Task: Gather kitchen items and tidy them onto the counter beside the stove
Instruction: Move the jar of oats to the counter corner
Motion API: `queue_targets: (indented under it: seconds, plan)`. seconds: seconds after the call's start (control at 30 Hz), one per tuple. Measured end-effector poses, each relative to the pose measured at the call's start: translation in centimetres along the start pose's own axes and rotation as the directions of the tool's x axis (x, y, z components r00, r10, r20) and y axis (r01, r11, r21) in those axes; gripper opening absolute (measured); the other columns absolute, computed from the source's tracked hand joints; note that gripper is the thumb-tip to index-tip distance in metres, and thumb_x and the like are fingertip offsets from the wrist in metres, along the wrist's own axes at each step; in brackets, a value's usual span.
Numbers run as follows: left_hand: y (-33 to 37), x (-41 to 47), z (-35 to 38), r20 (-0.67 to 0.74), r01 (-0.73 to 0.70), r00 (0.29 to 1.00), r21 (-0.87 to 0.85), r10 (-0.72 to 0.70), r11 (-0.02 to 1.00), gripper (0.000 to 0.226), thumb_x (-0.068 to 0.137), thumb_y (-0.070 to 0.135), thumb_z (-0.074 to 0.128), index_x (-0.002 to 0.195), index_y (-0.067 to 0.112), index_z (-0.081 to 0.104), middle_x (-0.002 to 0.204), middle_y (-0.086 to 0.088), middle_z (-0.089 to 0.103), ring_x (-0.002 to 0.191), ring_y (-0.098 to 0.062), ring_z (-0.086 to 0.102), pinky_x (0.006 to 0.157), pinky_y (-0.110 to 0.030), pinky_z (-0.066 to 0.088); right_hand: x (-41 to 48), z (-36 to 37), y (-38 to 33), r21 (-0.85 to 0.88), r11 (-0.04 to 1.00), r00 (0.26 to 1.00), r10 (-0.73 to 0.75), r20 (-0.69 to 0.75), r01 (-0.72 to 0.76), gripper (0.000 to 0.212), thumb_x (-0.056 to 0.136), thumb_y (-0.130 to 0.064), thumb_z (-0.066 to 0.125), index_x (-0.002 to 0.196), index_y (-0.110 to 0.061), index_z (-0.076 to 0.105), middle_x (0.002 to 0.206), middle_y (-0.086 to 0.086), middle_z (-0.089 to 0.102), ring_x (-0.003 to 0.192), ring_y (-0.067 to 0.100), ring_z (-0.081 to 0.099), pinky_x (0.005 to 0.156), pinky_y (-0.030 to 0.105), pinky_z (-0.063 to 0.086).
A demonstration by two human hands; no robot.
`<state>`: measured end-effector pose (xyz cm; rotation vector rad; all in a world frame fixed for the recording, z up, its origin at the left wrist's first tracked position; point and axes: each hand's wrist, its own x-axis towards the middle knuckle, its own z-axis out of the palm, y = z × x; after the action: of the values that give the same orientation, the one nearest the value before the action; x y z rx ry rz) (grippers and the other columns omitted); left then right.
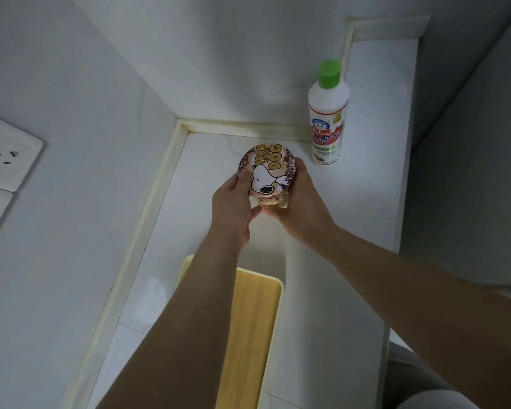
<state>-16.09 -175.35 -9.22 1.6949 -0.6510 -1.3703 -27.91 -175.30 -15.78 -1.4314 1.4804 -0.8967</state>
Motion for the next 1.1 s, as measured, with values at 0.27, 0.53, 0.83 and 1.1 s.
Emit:
queue_targets:
  seconds: [0.27, 0.53, 0.83, 1.1]
  plan:
    - [0.9, 0.1, -0.2, -0.006, 0.099, 0.995, -0.010, -0.099, 0.995, 0.023, 0.092, 0.011, 0.064, 0.114, 0.012, 0.071, 0.109, -0.005, 0.075, 0.111, -0.025, 0.066, 0.092, -0.047, 0.056, -0.9, -0.3, 0.2, -0.097, 0.983, 0.986, 0.150, -0.066, -0.156, 0.086, 0.062, -0.047, 0.084, 0.133, -0.020, 0.043, 0.124, -0.003, 0.059, 0.115, 0.015, 0.057, 0.085, 0.037, 0.055]
    - [1.8, 0.5, 1.7, -0.081, 0.087, 0.992, -0.088, -0.094, 0.992, 0.026, 0.090, 0.000, 0.060, 0.110, 0.013, 0.071, 0.110, -0.013, 0.072, 0.104, -0.034, 0.068, 0.085, -0.053, 0.058, -0.6, -0.8, -2.1, 0.463, 0.675, 0.806, 0.566, 0.176, -0.575, 0.018, 0.087, 0.000, 0.060, 0.091, -0.017, 0.066, 0.092, 0.011, 0.072, 0.076, 0.024, 0.070, 0.075, 0.038, 0.058]
    - [3.6, 2.8, 3.9, -0.102, 0.024, 0.994, -0.058, -0.030, 0.998, 0.017, 0.093, 0.006, 0.062, 0.102, 0.018, 0.069, 0.106, -0.009, 0.073, 0.092, -0.025, 0.067, 0.084, -0.050, 0.059, 2.1, -0.3, -1.9, 0.601, 0.588, 0.802, 0.575, 0.159, -0.541, 0.022, 0.091, -0.005, 0.056, 0.112, -0.007, 0.063, 0.113, 0.021, 0.069, 0.094, 0.032, 0.070, 0.093, 0.048, 0.055]
    - [4.1, 4.1, 5.5, -0.154, -0.020, 0.988, -0.068, 0.009, 0.998, 0.014, 0.094, 0.009, 0.062, 0.102, 0.019, 0.068, 0.105, -0.009, 0.073, 0.088, -0.022, 0.065, 0.083, -0.045, 0.060, 3.6, -0.3, -2.2, 0.567, 0.631, 0.808, 0.578, 0.114, -0.530, 0.040, 0.080, -0.013, 0.061, 0.119, -0.004, 0.059, 0.110, 0.017, 0.068, 0.102, 0.032, 0.069, 0.092, 0.049, 0.056]
